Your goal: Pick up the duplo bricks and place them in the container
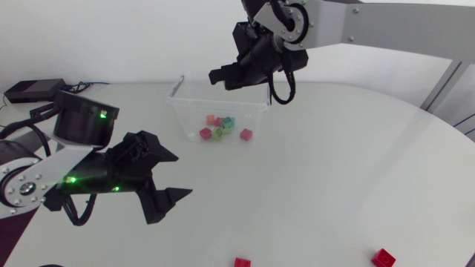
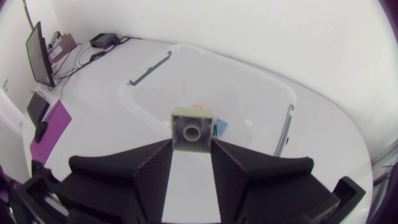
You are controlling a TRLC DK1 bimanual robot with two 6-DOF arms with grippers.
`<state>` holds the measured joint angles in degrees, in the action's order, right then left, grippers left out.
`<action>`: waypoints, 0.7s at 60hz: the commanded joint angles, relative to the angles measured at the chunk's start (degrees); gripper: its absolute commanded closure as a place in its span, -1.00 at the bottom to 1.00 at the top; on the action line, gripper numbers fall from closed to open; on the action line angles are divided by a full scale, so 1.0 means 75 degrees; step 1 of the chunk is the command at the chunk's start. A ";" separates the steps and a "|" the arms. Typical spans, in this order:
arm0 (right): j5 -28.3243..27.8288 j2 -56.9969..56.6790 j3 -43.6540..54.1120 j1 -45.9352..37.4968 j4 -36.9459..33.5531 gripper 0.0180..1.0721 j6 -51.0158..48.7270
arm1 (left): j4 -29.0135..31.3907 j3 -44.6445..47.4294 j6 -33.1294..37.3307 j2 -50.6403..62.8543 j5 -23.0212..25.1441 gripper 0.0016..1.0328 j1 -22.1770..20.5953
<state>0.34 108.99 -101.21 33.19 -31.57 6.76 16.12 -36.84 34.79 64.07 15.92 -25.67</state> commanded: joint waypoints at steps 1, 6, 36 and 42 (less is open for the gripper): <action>0.0119 0.0562 -0.0498 -0.0125 0.0108 0.69 -0.0222 | 0.0171 0.0248 0.0260 -0.0141 -0.0061 -0.92 -0.0163; 0.0236 0.1066 -0.0966 -0.0242 0.0132 0.69 -0.0281 | 0.0405 0.0330 0.0366 -0.0141 -0.0084 -0.92 -0.0315; 0.0681 0.2378 -0.2584 -0.0980 -0.0361 -0.92 -0.0796 | 0.0628 0.0471 0.0729 0.1055 -0.0377 -0.92 -0.1698; 0.0365 0.1183 -0.1365 -0.1050 -0.0115 -0.92 -0.1054 | 0.0628 0.0342 0.0858 0.1301 -0.0365 -0.92 -0.1886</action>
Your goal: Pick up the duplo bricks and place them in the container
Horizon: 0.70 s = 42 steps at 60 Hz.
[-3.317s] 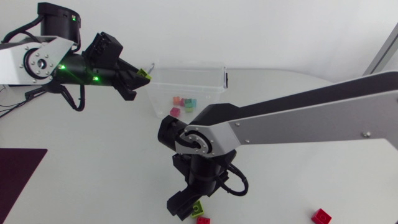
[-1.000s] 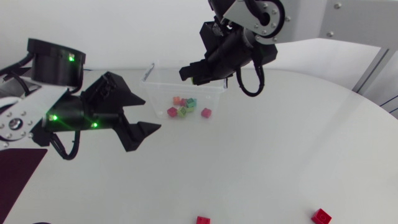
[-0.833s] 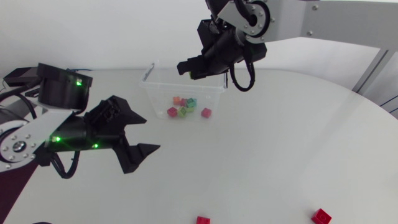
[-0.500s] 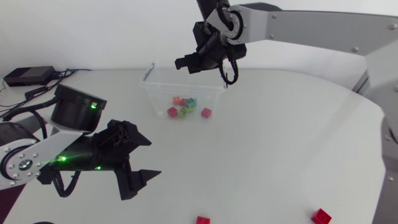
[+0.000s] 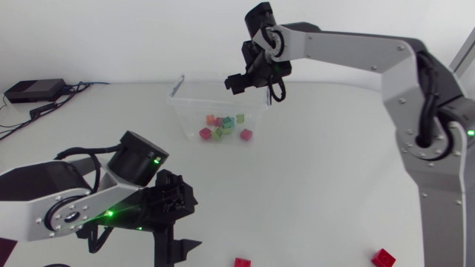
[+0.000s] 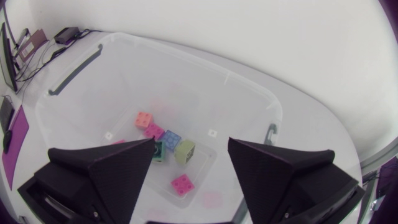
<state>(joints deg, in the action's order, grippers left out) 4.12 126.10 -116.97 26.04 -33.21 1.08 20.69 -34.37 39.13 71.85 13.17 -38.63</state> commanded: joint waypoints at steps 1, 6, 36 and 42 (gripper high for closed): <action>-0.0221 -0.1345 0.1018 -0.0121 0.0151 -0.92 -0.0343 | 0.0019 0.0001 0.0313 0.0298 0.0002 -0.92 -0.0228; -0.0620 -0.2517 0.2342 -0.0273 0.0479 -0.92 -0.0613 | 0.0007 -0.0058 0.0571 0.0439 0.0037 -0.92 -0.0369; -0.1815 -0.8458 0.9162 -0.1187 0.0936 -0.91 -0.2301 | -0.0028 -0.1066 0.0993 0.2232 0.0471 -0.92 -0.1142; -0.1827 -0.9197 0.9853 -0.1152 0.0631 -0.91 -0.2312 | 0.0089 -0.1183 0.0993 0.2372 0.0553 -0.91 -0.1306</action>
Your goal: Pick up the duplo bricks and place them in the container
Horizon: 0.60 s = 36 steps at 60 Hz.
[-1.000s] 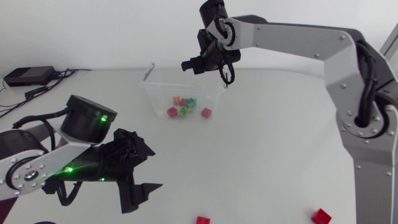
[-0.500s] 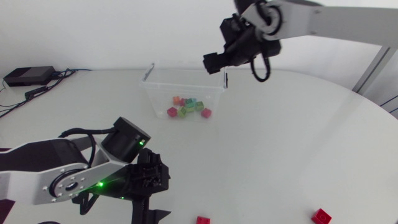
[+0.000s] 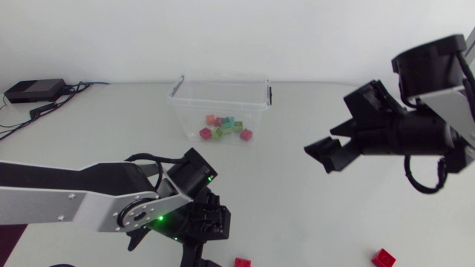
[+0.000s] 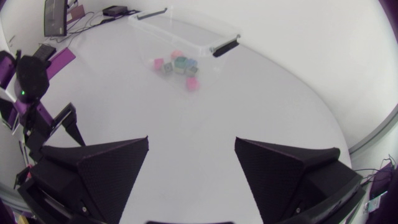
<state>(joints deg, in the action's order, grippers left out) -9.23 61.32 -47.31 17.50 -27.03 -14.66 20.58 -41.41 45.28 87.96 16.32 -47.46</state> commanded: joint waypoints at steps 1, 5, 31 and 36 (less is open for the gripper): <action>-0.0046 -0.0676 0.0683 0.0034 -0.0264 -0.91 -0.0202 | 0.0104 -0.0256 0.0174 0.0225 0.0168 -0.91 -0.0164; -0.0058 -0.1016 0.1034 0.0140 -0.0604 -0.91 -0.0191 | 0.0104 -0.0291 0.0092 0.0272 0.0203 -0.91 -0.0269; 0.0001 -0.2141 0.1902 0.1101 -0.1834 -0.90 0.0302 | 0.1651 -0.1674 -0.0541 0.1268 0.0168 -0.79 -0.0715; 0.0013 -0.2246 0.1960 0.1089 -0.1904 -0.90 0.0290 | 0.2049 -0.2061 -0.0775 0.1549 -0.0160 -0.77 -0.1066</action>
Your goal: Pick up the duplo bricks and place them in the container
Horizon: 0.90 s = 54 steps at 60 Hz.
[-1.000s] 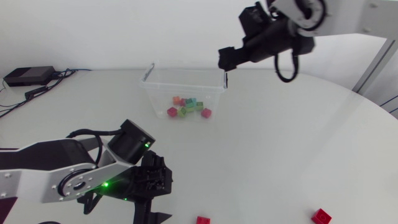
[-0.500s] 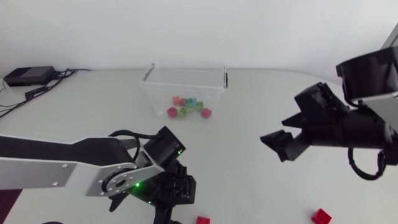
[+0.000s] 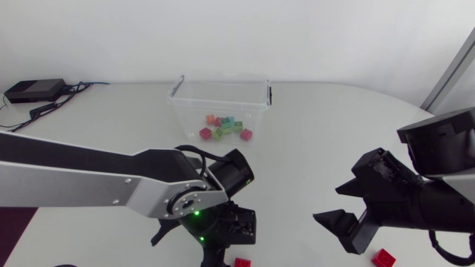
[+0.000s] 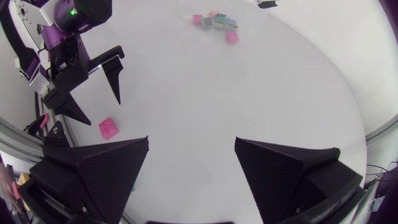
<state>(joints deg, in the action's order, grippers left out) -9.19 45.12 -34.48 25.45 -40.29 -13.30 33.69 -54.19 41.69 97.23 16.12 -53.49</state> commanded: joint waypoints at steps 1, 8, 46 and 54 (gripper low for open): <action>-0.0005 -0.0099 0.0250 0.0028 -0.0135 -0.90 0.0109 | 0.0359 -0.0403 -0.0321 0.0372 -0.0192 -0.76 -0.0309; -0.0005 -0.0157 0.0226 0.0052 -0.0171 -0.90 0.0098 | 0.0781 -0.0813 -0.0602 0.0688 -0.0614 -0.66 -0.0613; 0.0159 0.0230 0.0086 0.0427 -0.0733 -0.81 -0.0149 | 0.0957 -0.1505 -0.1692 0.1837 -0.1938 0.69 -0.1457; 0.0112 0.0581 0.0086 0.0567 -0.0745 -0.81 -0.0207 | 0.0898 -0.1247 -0.1715 0.1356 -0.1950 0.72 -0.1305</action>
<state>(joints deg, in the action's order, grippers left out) -7.81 47.51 -34.37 28.86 -45.04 -13.76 40.62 -65.28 29.95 108.95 2.04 -63.94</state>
